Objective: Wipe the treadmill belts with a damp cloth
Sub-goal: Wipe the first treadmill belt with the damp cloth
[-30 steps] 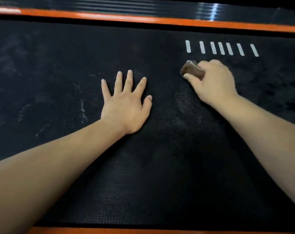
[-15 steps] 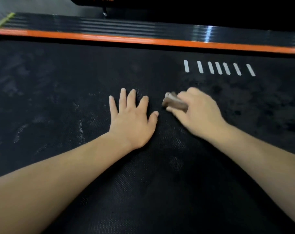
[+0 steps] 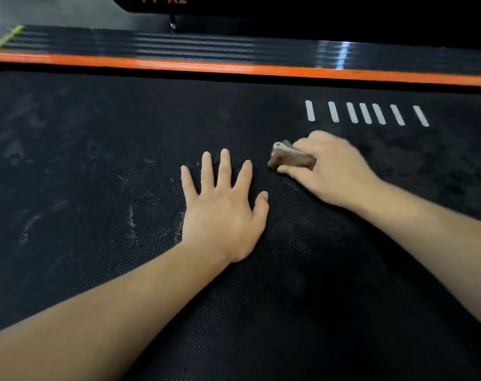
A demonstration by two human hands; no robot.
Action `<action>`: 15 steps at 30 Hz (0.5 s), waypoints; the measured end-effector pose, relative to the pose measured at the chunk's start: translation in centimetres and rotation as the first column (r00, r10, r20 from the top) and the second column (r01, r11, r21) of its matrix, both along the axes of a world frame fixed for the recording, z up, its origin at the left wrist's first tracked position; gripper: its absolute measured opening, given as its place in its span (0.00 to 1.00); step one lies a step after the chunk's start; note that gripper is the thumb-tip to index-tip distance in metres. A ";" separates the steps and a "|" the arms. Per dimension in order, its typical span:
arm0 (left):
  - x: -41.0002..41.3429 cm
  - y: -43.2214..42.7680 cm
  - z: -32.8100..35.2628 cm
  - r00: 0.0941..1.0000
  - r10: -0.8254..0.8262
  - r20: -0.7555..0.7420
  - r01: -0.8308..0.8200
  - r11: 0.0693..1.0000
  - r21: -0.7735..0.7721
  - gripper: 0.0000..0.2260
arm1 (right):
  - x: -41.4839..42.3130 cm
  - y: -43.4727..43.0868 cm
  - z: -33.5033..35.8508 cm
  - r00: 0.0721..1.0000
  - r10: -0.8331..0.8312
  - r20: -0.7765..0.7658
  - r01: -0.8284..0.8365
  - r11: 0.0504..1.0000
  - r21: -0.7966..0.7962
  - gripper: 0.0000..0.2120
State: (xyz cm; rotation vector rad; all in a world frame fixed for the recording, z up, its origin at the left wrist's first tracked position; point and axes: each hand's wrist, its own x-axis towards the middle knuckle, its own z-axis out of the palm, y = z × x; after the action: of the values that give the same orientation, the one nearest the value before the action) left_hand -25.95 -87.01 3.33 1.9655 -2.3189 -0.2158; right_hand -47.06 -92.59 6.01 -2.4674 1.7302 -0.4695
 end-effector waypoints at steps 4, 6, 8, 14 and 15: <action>-0.1 0.1 0.2 1.000 -0.008 0.001 0.008 1.000 0.010 0.31 | -3.1 -5.7 0.3 0.950 -0.312 0.014 0.313 0.948 -0.056 0.17; -0.1 0.0 0.2 1.000 -0.006 0.007 0.006 1.000 0.006 0.31 | -2.2 -6.1 0.1 0.925 -0.379 0.009 0.378 0.922 -0.087 0.19; -0.1 0.0 0.0 1.000 -0.004 0.015 0.004 1.000 -0.003 0.31 | 0.0 -4.3 -0.3 0.960 -0.280 -0.003 0.279 0.957 -0.077 0.20; -0.1 0.0 0.1 0.999 -0.007 0.032 0.007 1.000 0.001 0.32 | -0.9 -5.8 0.3 0.988 -0.151 -0.035 0.150 0.988 -0.042 0.17; -0.1 0.1 0.2 1.000 -0.008 0.030 0.007 1.000 0.003 0.32 | -1.8 -7.4 0.7 0.964 -0.266 -0.007 0.265 0.963 -0.037 0.18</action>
State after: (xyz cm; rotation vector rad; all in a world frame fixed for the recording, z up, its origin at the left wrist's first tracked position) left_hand -26.09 -86.91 3.53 1.9757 -2.3462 -0.1919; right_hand -48.91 -100.04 6.67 -2.2722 2.0869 -0.5132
